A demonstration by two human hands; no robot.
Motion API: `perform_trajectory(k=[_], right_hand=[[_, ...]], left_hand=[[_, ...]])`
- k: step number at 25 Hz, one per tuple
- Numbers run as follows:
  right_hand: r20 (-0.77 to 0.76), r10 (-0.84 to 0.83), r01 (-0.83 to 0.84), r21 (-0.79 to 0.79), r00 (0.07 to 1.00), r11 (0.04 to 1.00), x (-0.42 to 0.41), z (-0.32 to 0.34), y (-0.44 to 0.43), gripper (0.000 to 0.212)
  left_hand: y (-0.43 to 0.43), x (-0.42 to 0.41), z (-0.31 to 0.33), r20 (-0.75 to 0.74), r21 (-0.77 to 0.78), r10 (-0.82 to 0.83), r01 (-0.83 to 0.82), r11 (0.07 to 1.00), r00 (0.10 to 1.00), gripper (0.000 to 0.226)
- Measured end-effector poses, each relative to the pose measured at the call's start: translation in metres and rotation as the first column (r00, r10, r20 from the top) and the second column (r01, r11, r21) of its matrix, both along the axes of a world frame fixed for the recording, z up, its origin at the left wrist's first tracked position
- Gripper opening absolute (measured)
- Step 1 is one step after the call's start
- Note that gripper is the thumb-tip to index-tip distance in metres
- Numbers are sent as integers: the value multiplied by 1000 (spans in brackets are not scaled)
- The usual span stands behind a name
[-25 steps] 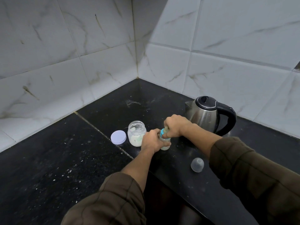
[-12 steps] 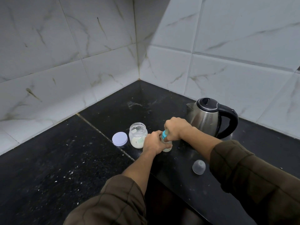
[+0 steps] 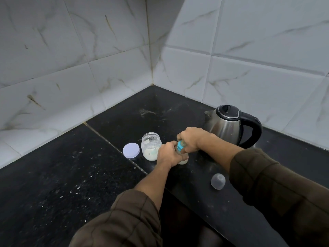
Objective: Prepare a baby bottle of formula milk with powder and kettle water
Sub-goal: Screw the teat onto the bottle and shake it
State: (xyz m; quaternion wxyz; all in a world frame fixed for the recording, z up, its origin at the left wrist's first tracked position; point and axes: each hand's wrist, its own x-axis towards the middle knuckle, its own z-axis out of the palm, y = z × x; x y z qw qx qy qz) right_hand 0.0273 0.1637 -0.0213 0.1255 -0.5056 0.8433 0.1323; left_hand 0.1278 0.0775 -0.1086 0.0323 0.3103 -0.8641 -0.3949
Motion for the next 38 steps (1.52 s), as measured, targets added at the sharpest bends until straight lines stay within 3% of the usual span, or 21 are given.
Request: perform_trajectory(k=[3,7,11,15,19,25,31,34,36,38], right_hand=[[-39,-35,32,-61,999,998,6,-4,-3,41],[-1,-235,230,-192,972,954,16,-12,-2,32],[49,-402,400,-266,914,877,27,-19,-8,34],[102,-260,273,-145,960,951,9,-15,0,51],[32,-152,155,-126,988,980,3,-14,1,50],[34,-263,264,-231,964,937,12,-22,3,46],[80,-456,452,-362,886,815,28,-33,2,46],[204,-510,549,-272,836,790,24,-31,6,54],[410,-565,658,-126,716,742,15,-21,16,59],[467,-609,696,-21,641,717,8,-11,32,60]], left_hand=[[4,1,-2,-10,-14,34,-35,999,999,42],[12,2,-6,-56,-42,89,-92,995,994,48],[12,2,-4,-31,-81,73,-75,994,997,35],[7,1,-3,-14,-16,77,-77,997,997,43],[6,0,-6,-24,-16,74,-74,997,997,47],[10,-1,-10,-64,-21,107,-109,994,992,52],[15,-2,-10,-77,-30,154,-156,987,985,48],[14,-1,-12,-67,9,139,-139,990,988,54],[14,-2,-12,-63,19,120,-119,993,991,57],[16,-2,-13,-79,20,113,-111,994,990,58]])
